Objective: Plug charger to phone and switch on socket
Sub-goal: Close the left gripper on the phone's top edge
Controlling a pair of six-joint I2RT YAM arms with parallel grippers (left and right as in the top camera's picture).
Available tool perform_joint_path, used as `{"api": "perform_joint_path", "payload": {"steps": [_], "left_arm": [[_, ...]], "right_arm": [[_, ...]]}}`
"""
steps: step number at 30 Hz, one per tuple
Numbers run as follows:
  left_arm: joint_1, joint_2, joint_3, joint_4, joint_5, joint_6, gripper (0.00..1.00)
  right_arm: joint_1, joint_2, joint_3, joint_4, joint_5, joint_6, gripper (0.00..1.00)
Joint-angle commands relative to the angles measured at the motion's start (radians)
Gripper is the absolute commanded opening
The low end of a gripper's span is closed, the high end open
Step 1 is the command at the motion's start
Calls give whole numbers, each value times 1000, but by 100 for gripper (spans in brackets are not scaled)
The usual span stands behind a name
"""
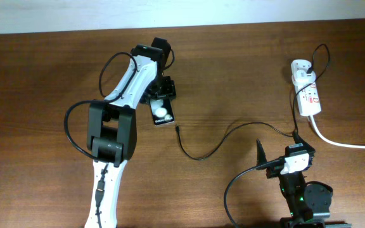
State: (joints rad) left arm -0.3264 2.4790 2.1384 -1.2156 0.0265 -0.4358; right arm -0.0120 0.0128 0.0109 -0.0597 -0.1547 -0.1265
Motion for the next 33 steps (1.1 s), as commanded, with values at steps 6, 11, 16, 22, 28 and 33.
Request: {"api": "perform_joint_path", "payload": {"steps": [6,11,16,22,28,33], "left_arm": [[0,17,53,-14,2,95,72],[0,17,189,-114,0,94,73],[0,17,214,-151,0,95,73],[0,17,214,-151,0,94,72],[3,17,214,-151,108,118,72],[10,17,214,-162,221,169,73]], "right_arm": [[5,-5,-5,-5,2,11,99],[5,-5,-5,-5,2,11,99],[5,-5,-5,-5,2,11,99],[5,-5,-5,-5,2,11,98],[5,-5,-5,-5,2,11,99],[5,-5,-5,-5,2,11,99]]}}
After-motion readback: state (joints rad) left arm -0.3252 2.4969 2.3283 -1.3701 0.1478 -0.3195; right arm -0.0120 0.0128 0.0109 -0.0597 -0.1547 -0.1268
